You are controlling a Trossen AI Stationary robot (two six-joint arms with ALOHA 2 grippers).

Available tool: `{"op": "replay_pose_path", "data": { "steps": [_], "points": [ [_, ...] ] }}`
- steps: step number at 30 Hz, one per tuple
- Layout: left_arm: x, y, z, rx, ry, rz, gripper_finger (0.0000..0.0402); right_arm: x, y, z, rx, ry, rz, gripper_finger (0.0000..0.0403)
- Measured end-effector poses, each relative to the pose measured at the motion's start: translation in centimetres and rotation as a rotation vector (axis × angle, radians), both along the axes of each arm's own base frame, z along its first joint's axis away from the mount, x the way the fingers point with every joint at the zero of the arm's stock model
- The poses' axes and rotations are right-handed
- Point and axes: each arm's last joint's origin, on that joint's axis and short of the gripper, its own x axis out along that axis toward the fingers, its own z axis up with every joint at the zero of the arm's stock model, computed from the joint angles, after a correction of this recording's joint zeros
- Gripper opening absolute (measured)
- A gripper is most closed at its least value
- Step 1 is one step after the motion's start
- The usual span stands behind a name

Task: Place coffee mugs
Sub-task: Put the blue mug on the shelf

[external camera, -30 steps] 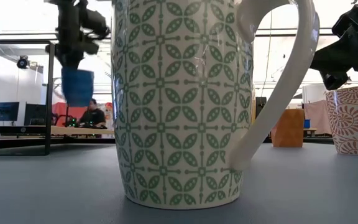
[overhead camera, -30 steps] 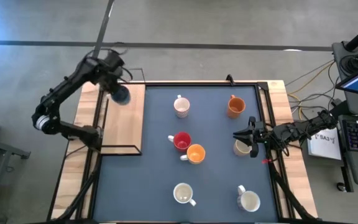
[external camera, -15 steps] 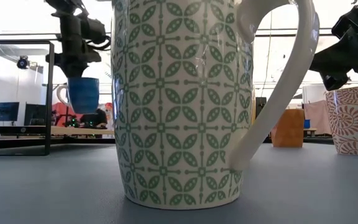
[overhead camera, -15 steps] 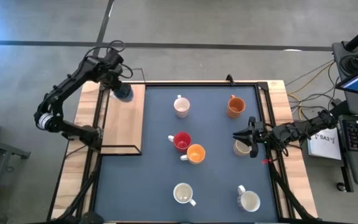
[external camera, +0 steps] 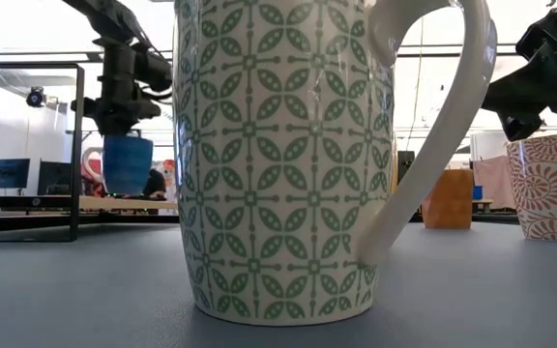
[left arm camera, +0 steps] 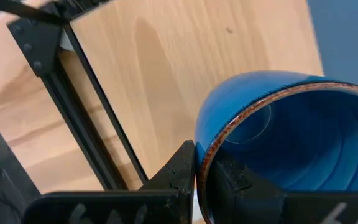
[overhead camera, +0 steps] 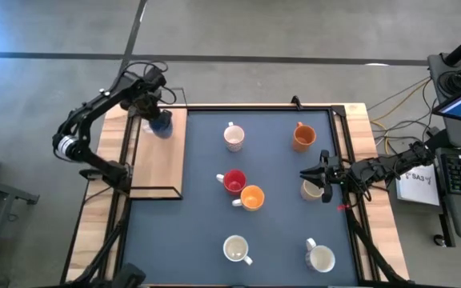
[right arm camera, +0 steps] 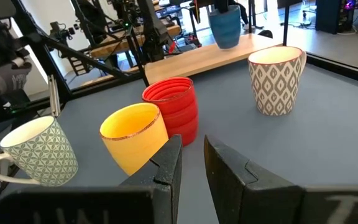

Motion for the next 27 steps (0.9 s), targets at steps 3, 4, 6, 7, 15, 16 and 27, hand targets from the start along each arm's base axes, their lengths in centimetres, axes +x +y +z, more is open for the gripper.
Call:
{"op": "replay_pose_path", "data": {
  "steps": [3,4,6,7,15,16,27],
  "points": [
    [0.3,0.5,-0.6,-0.006,0.008,0.019,0.0008,0.0,0.0,0.0,0.000,0.000,0.000,0.0057],
    [0.4,0.7,-0.8,-0.005,0.009,0.027,0.0008,0.0,0.0,0.0,0.000,0.000,0.000,0.0057],
    [0.6,1.0,-1.0,-0.001,0.006,0.031,0.0008,0.0,0.0,0.0,0.000,0.000,0.000,0.0057],
    [0.7,1.1,-1.1,0.001,0.005,0.033,0.0008,0.0,0.0,0.0,0.000,0.000,0.000,0.0057],
    [0.9,1.5,-1.5,0.012,-0.004,0.055,0.0023,0.0,0.0,0.0,0.000,0.000,0.000,0.0057],
    [0.9,1.5,-1.4,0.014,-0.006,0.055,0.0026,0.0,0.0,0.0,0.000,0.000,0.000,0.0057],
    [1.1,0.6,2.0,0.112,-0.066,-0.017,0.0038,0.0,0.0,0.0,0.000,0.000,0.000,0.0057]
  ]
}}
